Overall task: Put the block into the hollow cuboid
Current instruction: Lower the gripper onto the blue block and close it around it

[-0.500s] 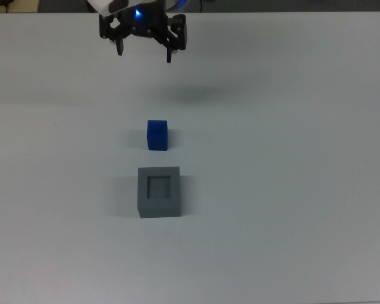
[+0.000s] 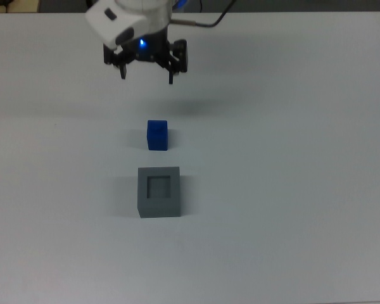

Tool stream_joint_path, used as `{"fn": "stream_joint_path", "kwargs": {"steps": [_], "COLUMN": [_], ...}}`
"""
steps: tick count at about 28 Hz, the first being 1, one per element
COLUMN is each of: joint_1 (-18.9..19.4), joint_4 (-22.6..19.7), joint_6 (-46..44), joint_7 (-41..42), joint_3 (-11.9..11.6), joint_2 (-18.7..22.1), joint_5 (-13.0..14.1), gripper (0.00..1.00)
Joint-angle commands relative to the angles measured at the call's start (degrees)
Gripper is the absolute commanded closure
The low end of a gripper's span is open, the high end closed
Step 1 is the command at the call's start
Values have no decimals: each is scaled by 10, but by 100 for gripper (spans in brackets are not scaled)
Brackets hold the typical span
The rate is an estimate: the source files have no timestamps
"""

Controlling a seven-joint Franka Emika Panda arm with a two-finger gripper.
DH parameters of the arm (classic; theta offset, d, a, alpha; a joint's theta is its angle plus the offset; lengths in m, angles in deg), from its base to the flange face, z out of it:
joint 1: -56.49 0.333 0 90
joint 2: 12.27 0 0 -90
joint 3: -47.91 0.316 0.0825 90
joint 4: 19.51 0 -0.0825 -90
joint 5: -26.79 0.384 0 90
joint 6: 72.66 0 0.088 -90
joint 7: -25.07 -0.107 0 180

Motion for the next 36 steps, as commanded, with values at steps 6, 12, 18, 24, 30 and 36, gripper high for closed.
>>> {"fn": "stream_joint_path", "kwargs": {"steps": [6, 12, 18, 24, 30, 36], "joint_1": [-3, -2, -1, -2, -1, -1], "joint_4": [-35, -87, -99, -98, -97, -96], "joint_6": [72, 128, 160, 174, 195, 196], "joint_7": [68, 95, 94, 93, 89, 89], "joint_3": [-4, 1, 0, 1, 1, 2], "joint_2": [-49, -50, -78, -84, -97, -99], "joint_5": [8, 5, -1, -1, 1, 6], "gripper": [0, 0, 0, 0, 27, 57]}}
